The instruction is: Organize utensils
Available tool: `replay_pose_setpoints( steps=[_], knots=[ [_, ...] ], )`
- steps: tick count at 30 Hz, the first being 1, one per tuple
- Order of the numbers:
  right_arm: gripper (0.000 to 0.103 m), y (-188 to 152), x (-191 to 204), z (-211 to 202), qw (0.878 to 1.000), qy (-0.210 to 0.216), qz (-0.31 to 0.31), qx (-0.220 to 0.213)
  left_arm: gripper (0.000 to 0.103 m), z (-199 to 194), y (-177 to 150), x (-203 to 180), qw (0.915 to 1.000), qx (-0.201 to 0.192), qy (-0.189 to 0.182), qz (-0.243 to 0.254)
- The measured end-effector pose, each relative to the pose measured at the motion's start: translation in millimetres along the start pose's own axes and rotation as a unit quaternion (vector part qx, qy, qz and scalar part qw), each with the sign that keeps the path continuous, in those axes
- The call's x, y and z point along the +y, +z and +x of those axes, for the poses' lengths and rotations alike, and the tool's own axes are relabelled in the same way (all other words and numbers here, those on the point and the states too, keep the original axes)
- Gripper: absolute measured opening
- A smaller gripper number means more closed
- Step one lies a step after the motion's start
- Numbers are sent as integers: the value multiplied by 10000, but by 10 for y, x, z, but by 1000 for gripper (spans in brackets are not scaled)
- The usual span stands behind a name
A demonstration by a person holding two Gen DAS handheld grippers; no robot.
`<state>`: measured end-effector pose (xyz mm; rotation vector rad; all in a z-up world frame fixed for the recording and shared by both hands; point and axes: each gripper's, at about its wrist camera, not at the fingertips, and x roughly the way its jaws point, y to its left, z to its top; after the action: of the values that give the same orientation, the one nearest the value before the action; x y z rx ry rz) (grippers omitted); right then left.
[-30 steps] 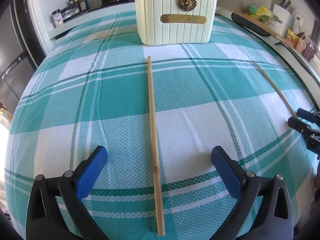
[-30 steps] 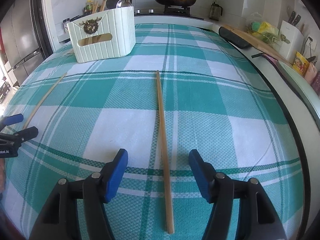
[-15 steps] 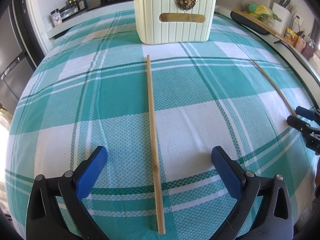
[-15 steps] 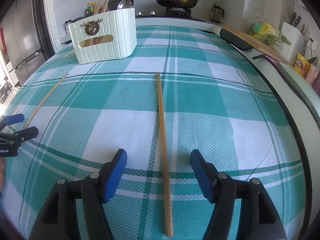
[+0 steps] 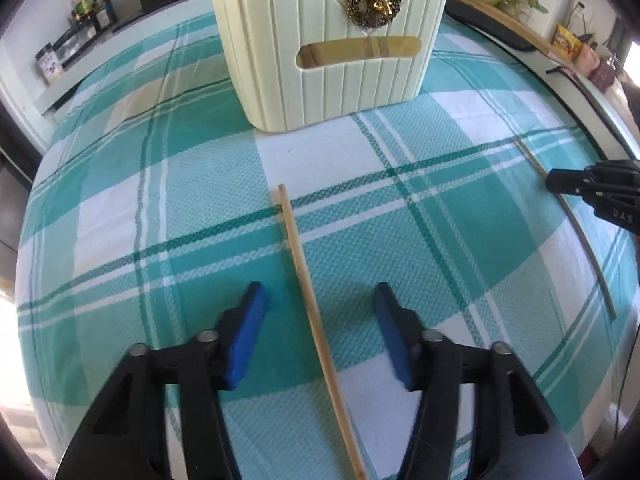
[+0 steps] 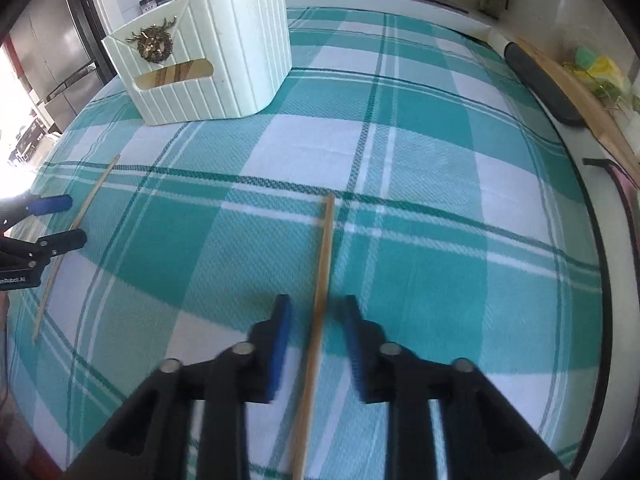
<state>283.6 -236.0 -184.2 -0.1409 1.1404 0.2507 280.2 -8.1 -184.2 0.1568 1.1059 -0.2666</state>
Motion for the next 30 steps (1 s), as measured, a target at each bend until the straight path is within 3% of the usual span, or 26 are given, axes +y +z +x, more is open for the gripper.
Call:
replay_pose_setpoints(
  steps=[1, 4, 8, 13, 20, 25, 28, 30],
  knots=[
    [6, 56, -17, 15, 9999, 64, 80, 2, 6, -7, 30, -1, 10000, -11, 16, -1],
    [6, 117, -22, -150, 9988, 270, 236, -339, 4, -179, 28, 48, 9990, -304, -249, -232],
    [6, 96, -11, -726, 9910, 656, 350, -1111, 4, -747, -17, 100, 9918, -1062, -551, -444],
    [6, 75, 61, -1470, 9755, 887, 229, -2000, 4, -1557, -24, 173, 9709, -2125, -943, -573],
    [6, 377, 209, -2066, 9539, 876, -18, -2871, 4, -2232, 274, 346, 9408, -3052, -1284, -726],
    [6, 1003, 329, -2376, 9344, 750, -278, -3470, 4, -2616, 858, 479, 9182, -3775, -1005, -659],
    [6, 1419, 456, -2472, 9192, 606, -486, -3861, 4, -2627, 1260, 519, 9097, -4040, -711, -655],
    [6, 1651, 551, -2459, 9108, 529, -627, -4046, 4, -2526, 1471, 551, 9086, -4061, -650, -722]
  ],
)
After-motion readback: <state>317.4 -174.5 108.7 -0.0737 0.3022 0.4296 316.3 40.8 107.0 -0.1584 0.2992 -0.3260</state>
